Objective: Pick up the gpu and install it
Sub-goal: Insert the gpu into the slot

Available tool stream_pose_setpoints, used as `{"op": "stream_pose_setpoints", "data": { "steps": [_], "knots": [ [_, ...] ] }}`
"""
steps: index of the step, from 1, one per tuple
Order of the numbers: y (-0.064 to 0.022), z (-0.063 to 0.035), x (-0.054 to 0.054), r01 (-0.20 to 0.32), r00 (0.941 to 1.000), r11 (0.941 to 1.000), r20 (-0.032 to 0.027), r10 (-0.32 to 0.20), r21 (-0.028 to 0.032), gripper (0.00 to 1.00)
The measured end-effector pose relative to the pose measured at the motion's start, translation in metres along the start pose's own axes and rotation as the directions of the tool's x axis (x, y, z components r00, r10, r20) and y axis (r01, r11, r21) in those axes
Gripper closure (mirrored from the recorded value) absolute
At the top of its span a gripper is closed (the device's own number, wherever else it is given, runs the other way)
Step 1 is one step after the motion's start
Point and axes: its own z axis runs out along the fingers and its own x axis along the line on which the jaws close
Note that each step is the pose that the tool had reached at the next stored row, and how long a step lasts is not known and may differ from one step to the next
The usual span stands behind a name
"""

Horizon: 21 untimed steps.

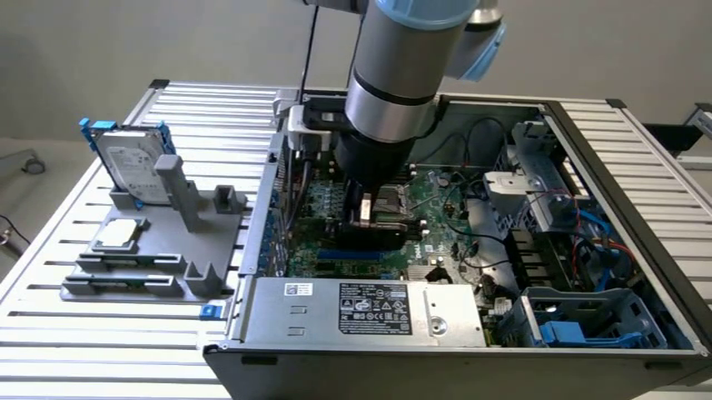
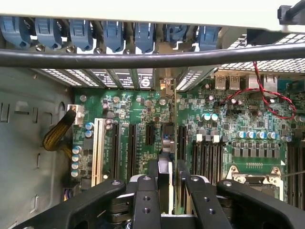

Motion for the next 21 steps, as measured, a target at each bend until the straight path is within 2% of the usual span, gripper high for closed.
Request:
{"op": "stream_pose_setpoints", "data": {
  "steps": [10, 18, 21],
  "knots": [
    [-0.0003, 0.0021, 0.0008, 0.000, 1.0000, 1.0000, -0.0001, 0.000, -0.0049, 0.73],
    [-0.0008, 0.0047, 0.0017, 0.000, 1.0000, 1.0000, 0.0001, 0.000, -0.0066, 0.73],
    [-0.0010, 0.0058, 0.0021, 0.000, 1.0000, 1.0000, -0.0001, 0.000, -0.0097, 0.73]
  ]
}}
